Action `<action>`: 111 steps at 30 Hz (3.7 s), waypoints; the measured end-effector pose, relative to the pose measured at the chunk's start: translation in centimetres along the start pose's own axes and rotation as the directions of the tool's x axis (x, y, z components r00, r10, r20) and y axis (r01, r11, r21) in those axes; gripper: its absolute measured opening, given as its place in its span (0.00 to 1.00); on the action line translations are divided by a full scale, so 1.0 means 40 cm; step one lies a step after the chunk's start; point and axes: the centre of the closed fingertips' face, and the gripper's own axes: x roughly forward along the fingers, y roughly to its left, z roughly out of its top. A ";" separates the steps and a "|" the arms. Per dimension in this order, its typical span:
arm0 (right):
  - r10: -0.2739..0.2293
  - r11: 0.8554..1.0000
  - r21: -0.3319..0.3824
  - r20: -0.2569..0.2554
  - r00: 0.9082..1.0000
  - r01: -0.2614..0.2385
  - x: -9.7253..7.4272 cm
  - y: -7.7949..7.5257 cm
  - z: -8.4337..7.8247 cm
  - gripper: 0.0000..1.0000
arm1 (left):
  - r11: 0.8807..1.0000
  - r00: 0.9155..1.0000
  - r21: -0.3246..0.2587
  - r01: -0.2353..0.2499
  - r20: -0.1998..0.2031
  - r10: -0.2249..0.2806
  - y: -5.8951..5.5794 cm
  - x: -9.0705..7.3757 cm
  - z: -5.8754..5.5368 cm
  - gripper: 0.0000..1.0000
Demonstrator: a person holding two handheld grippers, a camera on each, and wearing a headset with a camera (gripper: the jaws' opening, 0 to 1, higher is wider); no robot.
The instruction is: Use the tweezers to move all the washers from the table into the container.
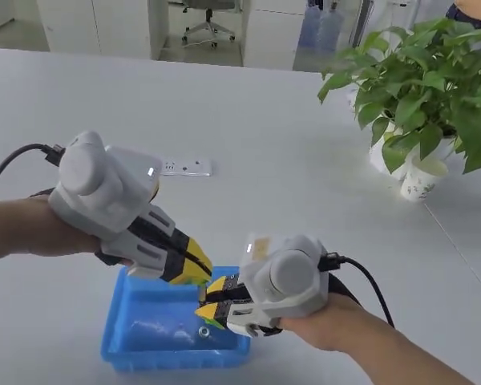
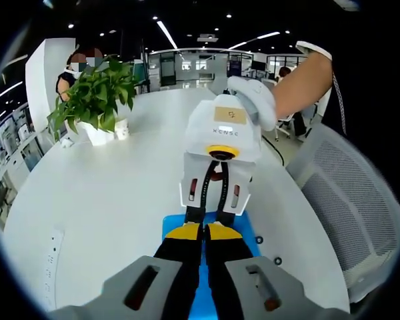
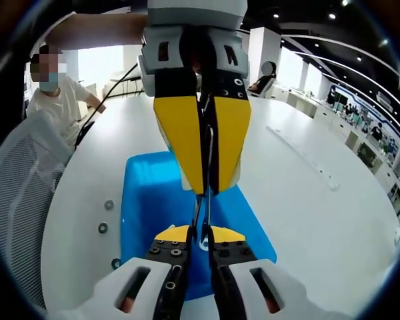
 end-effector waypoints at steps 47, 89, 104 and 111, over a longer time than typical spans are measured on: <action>0.040 0.998 -0.042 0.082 0.996 -0.037 -0.113 0.179 0.105 0.11 | 0.998 0.999 0.048 0.031 0.012 -0.031 -0.185 -0.080 0.082 0.03; 0.058 0.998 -0.039 0.013 0.998 -0.058 -0.089 0.254 -0.026 0.10 | 0.995 0.998 0.082 0.051 0.028 -0.054 -0.266 0.032 0.043 0.04; 0.065 0.997 -0.038 -0.008 0.998 -0.065 -0.071 0.248 -0.052 0.11 | 0.995 0.998 0.078 0.054 0.011 -0.055 -0.258 0.052 0.021 0.04; 0.069 0.997 -0.035 -0.014 0.998 -0.069 -0.066 0.248 -0.061 0.11 | 0.995 0.998 0.077 0.061 0.004 -0.061 -0.257 0.059 0.013 0.04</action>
